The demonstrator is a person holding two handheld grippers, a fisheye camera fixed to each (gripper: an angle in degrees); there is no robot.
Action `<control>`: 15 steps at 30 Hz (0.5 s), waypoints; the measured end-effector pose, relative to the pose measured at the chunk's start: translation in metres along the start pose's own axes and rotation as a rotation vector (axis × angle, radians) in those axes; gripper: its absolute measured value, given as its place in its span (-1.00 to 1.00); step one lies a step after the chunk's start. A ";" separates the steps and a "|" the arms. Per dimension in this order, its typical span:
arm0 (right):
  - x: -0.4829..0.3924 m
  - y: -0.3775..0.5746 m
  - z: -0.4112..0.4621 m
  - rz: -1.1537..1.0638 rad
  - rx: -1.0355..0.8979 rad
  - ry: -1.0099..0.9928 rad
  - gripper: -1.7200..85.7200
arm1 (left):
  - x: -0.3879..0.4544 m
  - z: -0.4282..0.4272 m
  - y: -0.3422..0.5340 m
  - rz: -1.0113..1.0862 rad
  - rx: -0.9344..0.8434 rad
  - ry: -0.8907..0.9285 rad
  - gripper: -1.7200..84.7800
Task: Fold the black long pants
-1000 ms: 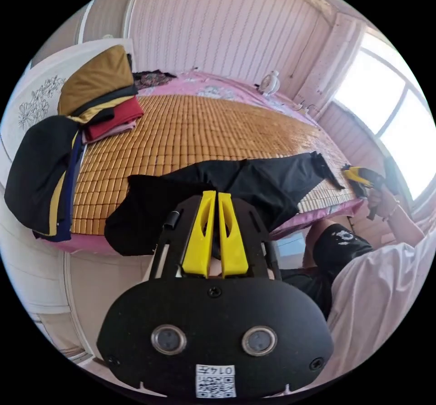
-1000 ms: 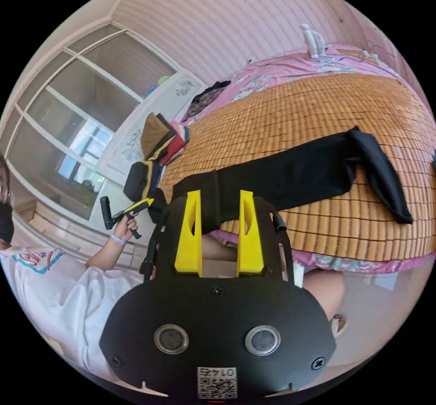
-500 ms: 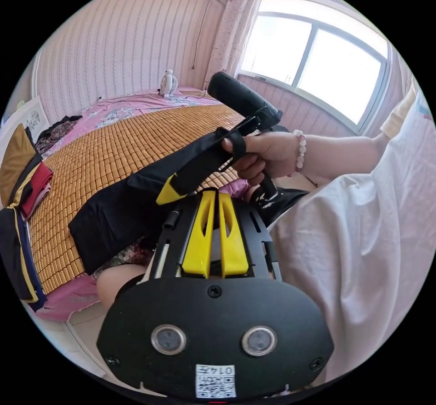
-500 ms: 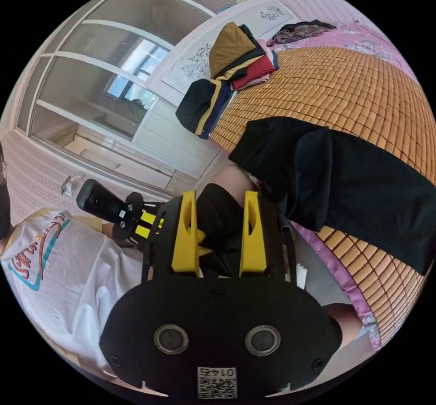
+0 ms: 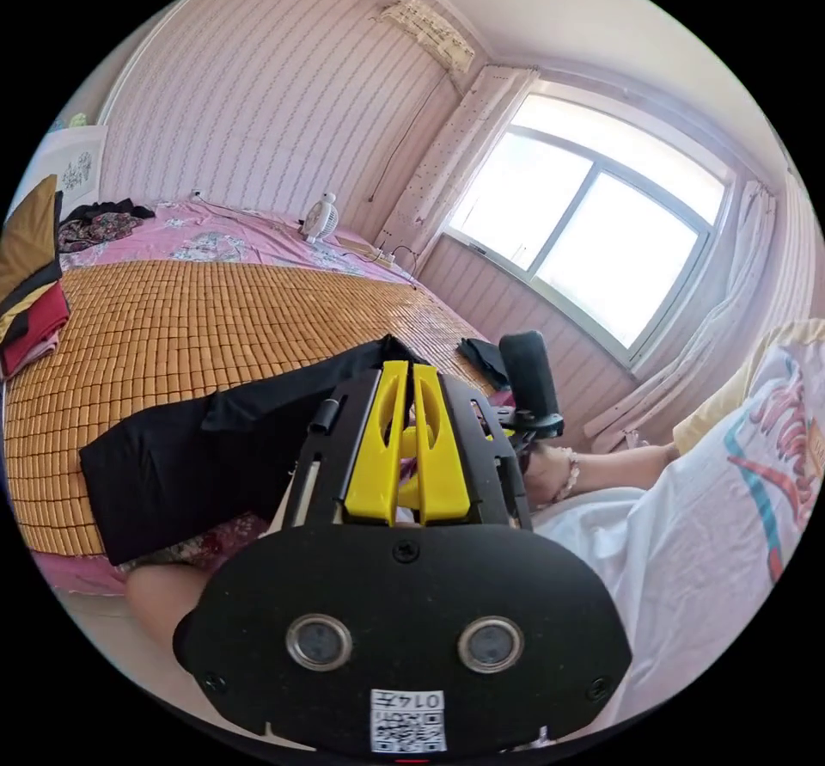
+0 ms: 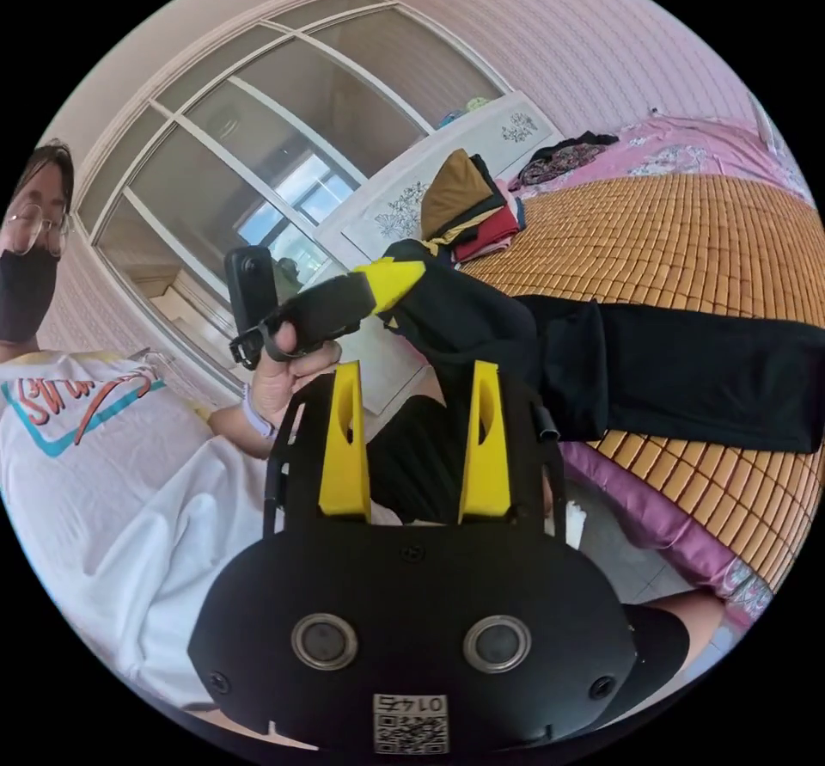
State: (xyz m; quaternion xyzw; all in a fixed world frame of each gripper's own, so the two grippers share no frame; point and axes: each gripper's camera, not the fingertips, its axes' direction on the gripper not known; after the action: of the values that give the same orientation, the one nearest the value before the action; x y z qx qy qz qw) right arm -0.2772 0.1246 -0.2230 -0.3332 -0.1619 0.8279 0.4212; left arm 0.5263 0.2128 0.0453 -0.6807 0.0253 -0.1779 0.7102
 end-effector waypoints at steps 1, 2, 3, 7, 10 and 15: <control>-0.006 -0.002 -0.004 -0.027 0.028 0.044 -0.76 | -0.002 0.001 -0.006 0.009 0.005 0.026 -0.97; -0.008 -0.003 -0.008 -0.034 0.034 0.060 -0.82 | -0.004 0.000 -0.008 0.015 0.012 0.030 -0.96; -0.010 -0.004 -0.015 -0.037 0.035 0.088 -0.88 | -0.008 -0.004 -0.009 0.014 0.035 0.017 -0.94; -0.009 -0.001 -0.067 -0.003 0.142 0.178 -0.93 | -0.047 -0.029 0.010 -0.049 0.055 -0.150 -0.87; -0.020 -0.002 -0.110 -0.008 0.193 0.297 -0.94 | -0.101 -0.036 0.031 -0.110 -0.060 -0.428 -0.84; -0.053 -0.007 -0.155 -0.081 0.197 0.572 -0.94 | -0.199 -0.037 0.040 -0.274 -0.212 -0.632 -0.80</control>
State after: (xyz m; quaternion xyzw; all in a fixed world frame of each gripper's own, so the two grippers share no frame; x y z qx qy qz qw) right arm -0.1442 0.0840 -0.3094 -0.5035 0.0311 0.6948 0.5126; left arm 0.3388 0.2350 -0.0371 -0.7689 -0.2688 -0.0486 0.5781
